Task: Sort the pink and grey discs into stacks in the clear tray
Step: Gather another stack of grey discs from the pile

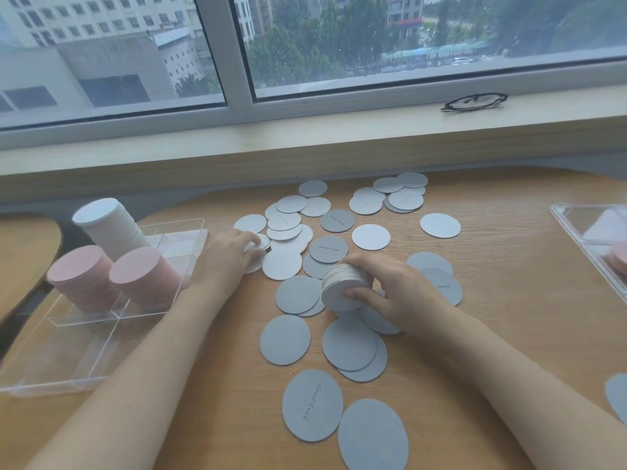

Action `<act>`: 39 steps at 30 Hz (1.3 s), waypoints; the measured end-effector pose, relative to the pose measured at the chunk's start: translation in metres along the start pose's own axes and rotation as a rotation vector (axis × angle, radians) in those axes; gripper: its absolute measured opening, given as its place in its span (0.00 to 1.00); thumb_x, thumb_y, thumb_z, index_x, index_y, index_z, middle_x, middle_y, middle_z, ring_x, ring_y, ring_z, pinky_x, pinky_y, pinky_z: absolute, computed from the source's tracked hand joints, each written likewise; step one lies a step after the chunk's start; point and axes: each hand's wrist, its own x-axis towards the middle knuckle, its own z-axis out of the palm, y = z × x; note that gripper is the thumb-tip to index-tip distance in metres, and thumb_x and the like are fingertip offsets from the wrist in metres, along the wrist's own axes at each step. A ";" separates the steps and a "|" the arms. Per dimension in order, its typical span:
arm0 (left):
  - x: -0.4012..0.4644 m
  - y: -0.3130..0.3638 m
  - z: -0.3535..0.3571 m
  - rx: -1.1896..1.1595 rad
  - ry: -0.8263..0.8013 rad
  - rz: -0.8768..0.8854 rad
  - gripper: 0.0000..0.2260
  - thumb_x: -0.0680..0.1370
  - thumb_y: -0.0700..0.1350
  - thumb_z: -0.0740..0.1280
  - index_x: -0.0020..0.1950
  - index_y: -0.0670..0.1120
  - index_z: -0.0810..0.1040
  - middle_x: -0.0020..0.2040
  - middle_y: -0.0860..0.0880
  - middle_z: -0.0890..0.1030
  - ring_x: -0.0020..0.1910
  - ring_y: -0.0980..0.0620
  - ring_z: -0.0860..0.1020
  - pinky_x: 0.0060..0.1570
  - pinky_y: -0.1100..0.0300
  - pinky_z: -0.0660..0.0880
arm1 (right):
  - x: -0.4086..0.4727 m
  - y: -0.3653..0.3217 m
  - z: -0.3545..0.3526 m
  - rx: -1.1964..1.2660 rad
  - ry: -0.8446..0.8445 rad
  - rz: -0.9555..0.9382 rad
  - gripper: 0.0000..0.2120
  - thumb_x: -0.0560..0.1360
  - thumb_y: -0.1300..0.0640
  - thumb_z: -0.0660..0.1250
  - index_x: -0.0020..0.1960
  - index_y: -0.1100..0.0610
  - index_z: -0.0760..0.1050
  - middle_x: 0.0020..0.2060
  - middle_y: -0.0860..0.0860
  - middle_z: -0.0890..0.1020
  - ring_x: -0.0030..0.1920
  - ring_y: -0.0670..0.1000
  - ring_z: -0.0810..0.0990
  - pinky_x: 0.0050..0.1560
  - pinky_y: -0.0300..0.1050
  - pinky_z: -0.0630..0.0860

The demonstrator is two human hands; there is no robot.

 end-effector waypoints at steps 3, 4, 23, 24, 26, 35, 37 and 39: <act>-0.007 -0.001 -0.004 0.039 0.113 0.000 0.12 0.85 0.50 0.57 0.60 0.48 0.79 0.50 0.43 0.82 0.53 0.39 0.77 0.49 0.48 0.72 | -0.001 0.000 0.000 0.004 -0.002 -0.004 0.21 0.77 0.47 0.69 0.68 0.50 0.72 0.57 0.44 0.80 0.56 0.46 0.76 0.57 0.45 0.73; -0.009 -0.002 -0.005 0.052 0.174 0.005 0.13 0.86 0.49 0.56 0.59 0.47 0.78 0.46 0.41 0.82 0.48 0.37 0.78 0.45 0.47 0.73 | 0.000 0.001 0.000 0.002 -0.002 -0.006 0.21 0.77 0.47 0.69 0.68 0.50 0.72 0.57 0.44 0.80 0.56 0.46 0.76 0.57 0.45 0.73; -0.083 0.089 0.022 -0.653 -0.067 0.268 0.12 0.85 0.42 0.60 0.60 0.54 0.81 0.46 0.55 0.83 0.46 0.54 0.81 0.49 0.61 0.76 | 0.002 0.001 0.001 0.071 -0.031 0.047 0.23 0.76 0.49 0.70 0.68 0.55 0.72 0.55 0.47 0.69 0.51 0.49 0.73 0.55 0.45 0.73; -0.085 0.089 0.024 -0.689 -0.094 0.258 0.12 0.85 0.46 0.59 0.62 0.53 0.80 0.50 0.55 0.84 0.50 0.55 0.81 0.53 0.60 0.76 | 0.002 -0.001 0.002 0.052 -0.035 0.045 0.23 0.75 0.47 0.69 0.66 0.55 0.72 0.55 0.47 0.69 0.52 0.49 0.73 0.55 0.46 0.73; -0.088 0.090 0.025 -0.706 -0.124 0.270 0.15 0.84 0.51 0.58 0.66 0.51 0.79 0.56 0.57 0.84 0.57 0.59 0.80 0.57 0.63 0.74 | 0.002 -0.004 0.004 0.026 -0.041 0.053 0.25 0.75 0.41 0.64 0.66 0.54 0.72 0.58 0.47 0.70 0.56 0.50 0.72 0.57 0.48 0.73; -0.088 0.078 0.033 -0.379 -0.085 0.365 0.28 0.79 0.66 0.55 0.77 0.57 0.67 0.58 0.59 0.77 0.56 0.64 0.73 0.57 0.66 0.67 | 0.001 -0.006 0.005 0.027 -0.143 0.097 0.34 0.77 0.40 0.58 0.79 0.51 0.57 0.73 0.49 0.68 0.73 0.48 0.64 0.73 0.48 0.62; -0.087 0.076 0.035 -0.296 -0.049 0.368 0.28 0.80 0.65 0.53 0.78 0.56 0.65 0.55 0.56 0.77 0.55 0.58 0.72 0.56 0.64 0.66 | 0.002 -0.004 0.004 0.039 -0.158 0.101 0.35 0.78 0.41 0.59 0.80 0.51 0.52 0.76 0.48 0.64 0.76 0.48 0.61 0.75 0.48 0.59; -0.087 0.075 0.034 -0.265 -0.016 0.384 0.28 0.81 0.63 0.53 0.79 0.54 0.63 0.52 0.57 0.75 0.54 0.56 0.71 0.54 0.66 0.64 | 0.002 -0.003 0.003 0.006 -0.164 0.103 0.36 0.79 0.42 0.61 0.81 0.51 0.49 0.78 0.46 0.59 0.78 0.47 0.55 0.77 0.47 0.53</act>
